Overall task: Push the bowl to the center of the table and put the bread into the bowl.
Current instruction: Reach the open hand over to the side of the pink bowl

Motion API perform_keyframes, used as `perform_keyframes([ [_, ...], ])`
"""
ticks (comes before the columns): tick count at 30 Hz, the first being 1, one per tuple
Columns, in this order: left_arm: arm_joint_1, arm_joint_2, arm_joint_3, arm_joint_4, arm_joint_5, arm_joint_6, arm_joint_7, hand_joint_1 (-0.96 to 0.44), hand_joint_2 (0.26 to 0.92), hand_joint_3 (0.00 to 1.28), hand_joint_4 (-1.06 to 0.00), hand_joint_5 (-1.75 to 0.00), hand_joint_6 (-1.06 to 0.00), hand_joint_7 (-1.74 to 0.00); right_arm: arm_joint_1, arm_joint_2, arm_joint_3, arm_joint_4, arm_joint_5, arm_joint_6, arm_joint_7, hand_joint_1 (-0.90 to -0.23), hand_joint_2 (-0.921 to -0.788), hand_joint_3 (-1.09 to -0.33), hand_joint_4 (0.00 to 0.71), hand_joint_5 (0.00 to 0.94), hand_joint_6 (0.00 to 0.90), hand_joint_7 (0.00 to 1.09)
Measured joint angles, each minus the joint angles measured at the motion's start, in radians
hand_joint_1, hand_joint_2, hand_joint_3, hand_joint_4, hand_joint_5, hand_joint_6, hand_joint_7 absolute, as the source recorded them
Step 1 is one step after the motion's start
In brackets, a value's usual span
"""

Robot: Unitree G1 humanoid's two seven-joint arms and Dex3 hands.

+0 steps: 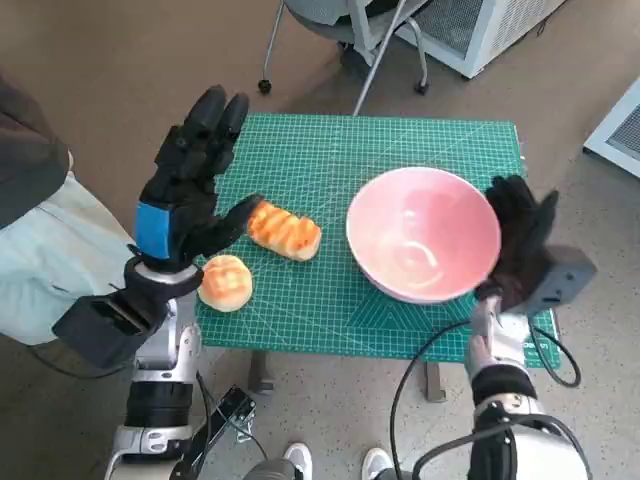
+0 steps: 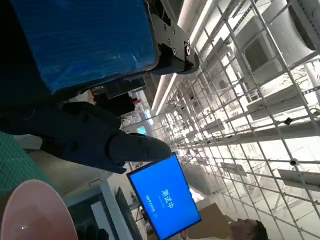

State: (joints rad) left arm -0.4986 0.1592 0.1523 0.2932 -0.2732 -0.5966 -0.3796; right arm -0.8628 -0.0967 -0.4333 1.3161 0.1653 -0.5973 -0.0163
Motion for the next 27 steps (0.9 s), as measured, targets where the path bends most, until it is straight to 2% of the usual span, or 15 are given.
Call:
perform_keyframes([
  [8,0.021,0.008,0.001,-0.005,0.001,0.006,0.002,-0.43,0.921,0.22,-0.29,0.0,-0.3,-0.11,-0.06,0.022,-0.034,0.003,0.029,0.05,0.009,-0.473,-0.921,-0.802,0.233,0.0,0.098,0.68],
  [17,0.025,0.041,0.009,0.018,0.031,0.012,0.005,-0.42,0.921,0.23,-0.29,0.0,-0.3,-0.1,-0.095,0.032,-0.036,0.01,0.027,0.089,0.008,-0.483,-0.921,-0.803,0.235,0.003,0.096,0.74],
  [27,0.012,0.127,-0.002,0.092,0.145,0.056,0.013,-0.42,0.921,0.23,-0.28,0.0,-0.3,-0.09,-0.099,0.018,-0.023,0.01,0.008,0.094,0.002,-0.495,-0.921,-0.809,0.247,0.007,0.091,0.75],
])
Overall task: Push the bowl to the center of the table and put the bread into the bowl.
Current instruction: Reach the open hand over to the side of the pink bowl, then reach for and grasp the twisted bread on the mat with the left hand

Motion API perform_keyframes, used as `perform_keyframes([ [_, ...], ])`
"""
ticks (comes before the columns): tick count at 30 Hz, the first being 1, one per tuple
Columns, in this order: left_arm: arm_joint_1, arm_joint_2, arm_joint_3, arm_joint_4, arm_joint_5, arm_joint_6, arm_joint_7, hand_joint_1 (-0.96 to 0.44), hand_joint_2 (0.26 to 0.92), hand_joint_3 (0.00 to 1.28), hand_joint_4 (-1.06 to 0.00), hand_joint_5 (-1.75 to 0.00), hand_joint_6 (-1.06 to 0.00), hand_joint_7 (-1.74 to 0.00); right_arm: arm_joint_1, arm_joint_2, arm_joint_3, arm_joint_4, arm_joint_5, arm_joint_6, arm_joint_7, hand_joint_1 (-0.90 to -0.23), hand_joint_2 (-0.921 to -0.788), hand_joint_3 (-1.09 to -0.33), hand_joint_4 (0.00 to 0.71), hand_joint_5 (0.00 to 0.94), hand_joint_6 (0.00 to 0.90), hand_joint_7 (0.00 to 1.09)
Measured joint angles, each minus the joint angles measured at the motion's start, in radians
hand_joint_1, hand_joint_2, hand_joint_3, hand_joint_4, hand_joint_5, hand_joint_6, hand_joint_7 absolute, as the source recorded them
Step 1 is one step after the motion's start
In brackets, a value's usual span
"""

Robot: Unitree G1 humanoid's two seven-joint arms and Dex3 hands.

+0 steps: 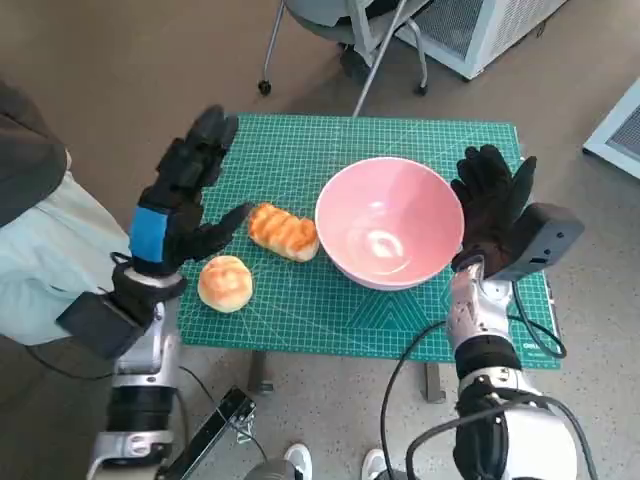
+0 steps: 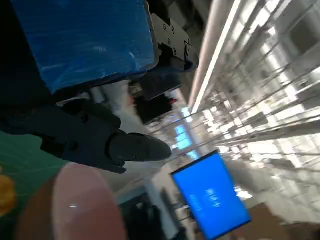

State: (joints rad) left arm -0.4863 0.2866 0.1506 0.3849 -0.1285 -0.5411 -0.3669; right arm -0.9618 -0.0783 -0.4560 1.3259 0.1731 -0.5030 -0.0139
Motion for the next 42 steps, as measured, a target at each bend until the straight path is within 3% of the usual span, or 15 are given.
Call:
perform_keyframes([
  [6,-0.043,0.097,-0.039,0.063,0.142,0.04,0.017,-0.38,0.921,0.2,-0.31,-0.01,-0.33,-0.11,-0.003,-0.025,0.008,-0.008,-0.013,-0.05,-0.002,-0.503,-0.921,-0.81,0.247,0.005,0.075,0.69],
  [11,-0.114,0.167,-0.089,0.147,0.253,0.045,0.023,-0.34,0.921,0.12,-0.33,-0.01,-0.34,-0.12,-0.007,-0.047,0.034,-0.032,-0.026,-0.168,0.013,-0.533,-0.921,-0.795,0.279,0.013,0.111,0.65],
  [14,-0.168,0.2,-0.132,0.198,0.314,0.055,0.02,-0.31,0.913,0.06,-0.33,-0.01,-0.35,-0.12,-0.007,-0.06,0.064,-0.057,-0.043,-0.263,0.062,-0.548,-0.921,-0.786,0.309,0.025,0.125,0.65],
  [18,-0.248,0.227,-0.191,0.275,0.376,0.079,-0.003,-0.27,0.886,0.02,-0.32,0.0,-0.37,-0.12,-0.008,-0.075,0.098,-0.102,-0.05,-0.394,0.176,-0.542,-0.921,-0.785,0.333,0.028,0.123,0.67],
  [24,-0.368,0.239,-0.288,0.408,0.471,0.106,-0.029,-0.23,0.845,0.0,-0.3,0.0,-0.39,-0.11,-0.007,-0.079,0.132,-0.194,-0.005,-0.565,0.358,-0.531,-0.921,-0.784,0.35,0.022,0.104,0.72],
  [30,-0.469,0.233,-0.391,0.54,0.577,0.134,-0.026,-0.23,0.825,0.0,-0.28,0.0,-0.4,-0.08,0.002,-0.076,0.16,-0.274,0.089,-0.631,0.52,-0.592,-0.921,-0.734,0.358,0.017,0.104,0.78],
  [34,-0.526,0.218,-0.466,0.631,0.661,0.161,-0.001,-0.26,0.82,0.0,-0.27,0.0,-0.4,-0.07,0.022,-0.077,0.177,-0.324,0.113,-0.665,0.555,-0.589,-0.921,-0.723,0.359,0.015,0.104,0.79],
  [42,-0.594,0.159,-0.592,0.775,0.781,0.227,0.031,-0.3,0.818,0.0,-0.26,0.0,-0.39,-0.04,0.069,-0.077,0.203,-0.388,0.101,-0.702,0.545,-0.573,-0.921,-0.72,0.359,0.013,0.1,0.81],
])
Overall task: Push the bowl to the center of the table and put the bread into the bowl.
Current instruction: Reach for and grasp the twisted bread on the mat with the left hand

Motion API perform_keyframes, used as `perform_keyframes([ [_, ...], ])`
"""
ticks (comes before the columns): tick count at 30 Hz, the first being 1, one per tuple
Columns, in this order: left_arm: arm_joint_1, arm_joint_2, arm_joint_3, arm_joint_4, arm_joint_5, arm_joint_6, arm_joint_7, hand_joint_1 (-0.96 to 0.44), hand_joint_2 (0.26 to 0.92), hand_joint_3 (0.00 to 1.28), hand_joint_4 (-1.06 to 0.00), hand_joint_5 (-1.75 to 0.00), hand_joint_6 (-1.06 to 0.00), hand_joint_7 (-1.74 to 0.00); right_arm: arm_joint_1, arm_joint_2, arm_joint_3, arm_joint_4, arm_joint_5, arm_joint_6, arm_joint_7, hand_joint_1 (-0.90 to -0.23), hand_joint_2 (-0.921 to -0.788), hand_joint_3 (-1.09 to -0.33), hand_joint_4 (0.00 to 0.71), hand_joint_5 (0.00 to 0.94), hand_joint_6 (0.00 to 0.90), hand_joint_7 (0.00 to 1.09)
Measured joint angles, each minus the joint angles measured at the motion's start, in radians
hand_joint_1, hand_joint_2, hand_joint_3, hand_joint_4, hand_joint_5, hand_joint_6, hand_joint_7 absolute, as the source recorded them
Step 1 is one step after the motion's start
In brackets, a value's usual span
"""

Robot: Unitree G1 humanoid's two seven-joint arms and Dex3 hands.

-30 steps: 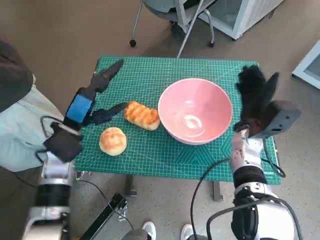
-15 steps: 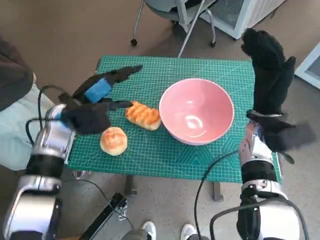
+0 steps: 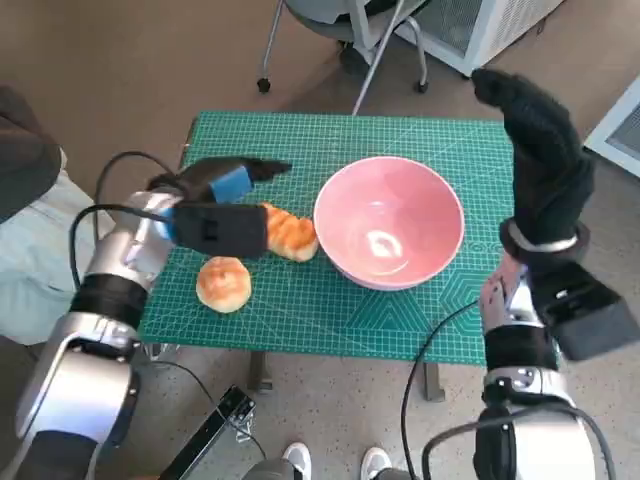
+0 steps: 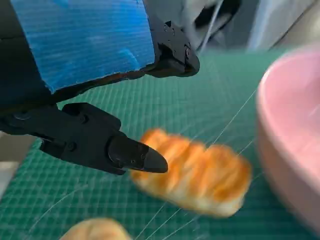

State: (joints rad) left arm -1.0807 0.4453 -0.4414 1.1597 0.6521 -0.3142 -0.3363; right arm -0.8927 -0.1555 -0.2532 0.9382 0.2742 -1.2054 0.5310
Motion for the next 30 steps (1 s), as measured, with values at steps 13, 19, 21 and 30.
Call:
perform_keyframes([
  [13,-0.033,-0.116,-0.075,0.127,0.043,0.113,-0.011,-0.26,0.811,0.0,-0.23,0.0,-0.38,-0.02,0.03,-0.001,0.021,-0.027,-0.006,-0.024,-0.029,-0.582,-0.921,-0.716,0.361,0.011,0.077,0.82],
  [19,-0.041,-0.146,-0.091,0.148,0.048,0.158,-0.008,-0.19,0.81,0.0,-0.27,-0.02,-0.43,-0.04,0.046,-0.001,0.027,-0.035,-0.004,-0.025,-0.034,-0.584,-0.921,-0.713,0.357,0.008,0.071,0.82],
  [21,-0.041,-0.151,-0.097,0.152,0.052,0.159,0.003,-0.18,0.818,0.0,-0.3,-0.02,-0.47,-0.06,0.05,-0.001,0.03,-0.037,-0.004,-0.025,-0.034,-0.583,-0.921,-0.712,0.355,0.006,0.07,0.83],
  [30,-0.018,-0.143,-0.136,0.156,0.076,0.03,0.116,-0.08,0.912,0.12,-0.62,-0.86,-0.6,-1.09,0.06,0.0,0.041,-0.057,-0.002,-0.025,-0.037,-0.571,-0.921,-0.714,0.346,0.001,0.063,0.83],
])
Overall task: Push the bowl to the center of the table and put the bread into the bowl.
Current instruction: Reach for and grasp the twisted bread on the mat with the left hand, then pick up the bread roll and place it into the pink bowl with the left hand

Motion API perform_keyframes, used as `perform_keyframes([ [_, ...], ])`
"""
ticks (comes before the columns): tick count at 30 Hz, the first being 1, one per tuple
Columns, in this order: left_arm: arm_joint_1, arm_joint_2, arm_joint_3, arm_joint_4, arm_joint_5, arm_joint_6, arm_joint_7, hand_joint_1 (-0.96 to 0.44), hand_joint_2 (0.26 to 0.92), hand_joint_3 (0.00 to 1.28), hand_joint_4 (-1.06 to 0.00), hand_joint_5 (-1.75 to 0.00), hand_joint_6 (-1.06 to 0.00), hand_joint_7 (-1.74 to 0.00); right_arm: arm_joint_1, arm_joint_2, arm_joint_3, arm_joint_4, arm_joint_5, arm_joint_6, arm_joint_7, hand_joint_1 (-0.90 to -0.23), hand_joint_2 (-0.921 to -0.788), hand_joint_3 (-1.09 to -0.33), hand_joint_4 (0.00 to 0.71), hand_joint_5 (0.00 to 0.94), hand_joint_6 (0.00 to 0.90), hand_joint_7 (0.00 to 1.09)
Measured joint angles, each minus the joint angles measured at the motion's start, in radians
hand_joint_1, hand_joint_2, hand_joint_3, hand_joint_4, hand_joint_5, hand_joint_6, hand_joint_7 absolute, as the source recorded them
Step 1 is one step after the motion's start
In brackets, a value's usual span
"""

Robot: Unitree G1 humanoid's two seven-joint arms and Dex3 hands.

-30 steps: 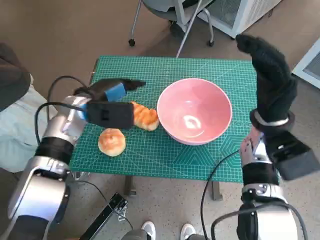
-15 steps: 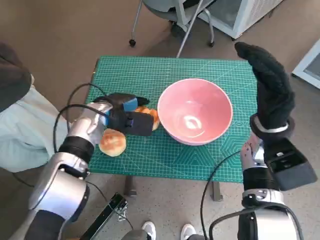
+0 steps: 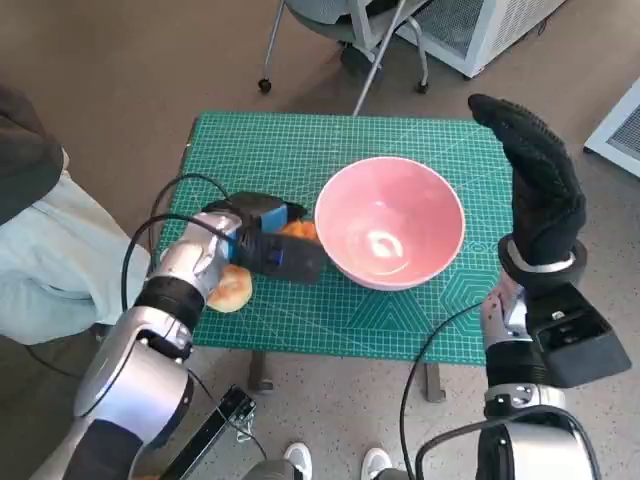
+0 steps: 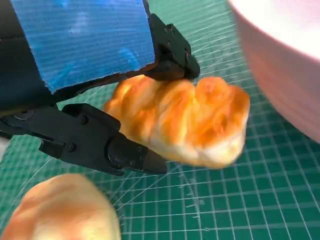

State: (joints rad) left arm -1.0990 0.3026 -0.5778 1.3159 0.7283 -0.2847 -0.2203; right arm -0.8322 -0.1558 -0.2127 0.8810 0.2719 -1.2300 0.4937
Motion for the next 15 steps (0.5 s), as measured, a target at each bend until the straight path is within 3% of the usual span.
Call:
perform_keyframes([
  [3,0.006,0.008,0.0,0.001,0.0,-0.038,0.018,-0.03,0.918,0.12,-0.59,-1.11,-0.61,-1.18,0.005,0.0,0.0,-0.002,0.0,0.0,-0.004,-0.565,-0.921,-0.715,0.345,0.001,0.061,0.84],
  [5,0.006,0.016,0.002,0.002,-0.001,-0.056,0.022,-0.01,0.919,0.12,-0.58,-1.18,-0.62,-1.2,0.008,0.0,0.0,-0.002,0.0,0.0,-0.007,-0.563,-0.921,-0.716,0.345,0.0,0.06,0.84],
  [15,-0.005,0.107,0.067,-0.003,-0.048,-0.086,0.02,0.0,0.92,0.12,-0.58,-1.23,-0.63,-1.22,0.018,0.001,0.001,-0.002,0.0,0.0,-0.021,-0.568,-0.921,-0.716,0.344,0.0,0.054,0.84],
])
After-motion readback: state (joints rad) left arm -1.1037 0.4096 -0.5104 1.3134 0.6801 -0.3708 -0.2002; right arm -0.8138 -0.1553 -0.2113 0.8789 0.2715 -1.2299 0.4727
